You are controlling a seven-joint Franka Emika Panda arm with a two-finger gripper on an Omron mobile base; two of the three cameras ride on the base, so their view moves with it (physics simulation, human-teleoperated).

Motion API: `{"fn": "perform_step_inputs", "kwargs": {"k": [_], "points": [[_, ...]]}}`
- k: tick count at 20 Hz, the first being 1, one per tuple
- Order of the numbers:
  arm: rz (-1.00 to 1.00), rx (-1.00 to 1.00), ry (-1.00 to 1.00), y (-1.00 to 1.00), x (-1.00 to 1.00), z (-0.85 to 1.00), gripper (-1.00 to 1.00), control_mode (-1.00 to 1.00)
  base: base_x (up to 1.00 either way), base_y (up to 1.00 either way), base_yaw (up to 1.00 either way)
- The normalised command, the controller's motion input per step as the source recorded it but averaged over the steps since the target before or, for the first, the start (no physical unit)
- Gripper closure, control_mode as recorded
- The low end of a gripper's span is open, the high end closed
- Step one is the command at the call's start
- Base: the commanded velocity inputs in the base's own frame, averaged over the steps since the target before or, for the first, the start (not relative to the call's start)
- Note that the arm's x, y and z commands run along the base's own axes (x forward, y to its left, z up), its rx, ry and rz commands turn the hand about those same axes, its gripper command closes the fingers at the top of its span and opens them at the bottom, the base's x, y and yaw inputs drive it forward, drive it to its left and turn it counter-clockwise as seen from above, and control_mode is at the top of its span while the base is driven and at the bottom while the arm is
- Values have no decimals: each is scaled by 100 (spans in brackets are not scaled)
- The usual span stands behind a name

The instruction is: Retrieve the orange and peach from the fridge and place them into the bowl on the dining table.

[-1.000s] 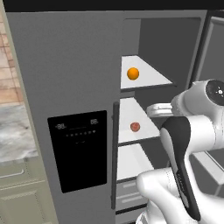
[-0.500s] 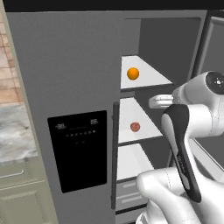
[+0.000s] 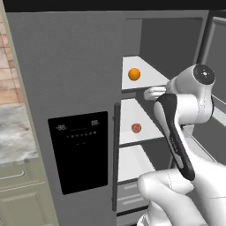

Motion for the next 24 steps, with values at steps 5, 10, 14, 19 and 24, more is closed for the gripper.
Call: {"fn": "perform_step_inputs", "kwargs": {"k": [5, 10, 14, 19, 24], "points": [[6, 0, 0, 0, 73, 0, -100, -100, 0, 0, 0], [9, 0, 0, 0, 61, 2, -100, -100, 0, 0, 0], [8, 0, 0, 0, 54, 2, -100, -100, 0, 0, 0], [1, 0, 0, 0, 60, 0, -100, -100, 0, 0, 0], [0, -3, 0, 12, 60, 0, -100, -100, 0, 0, 0]]}}
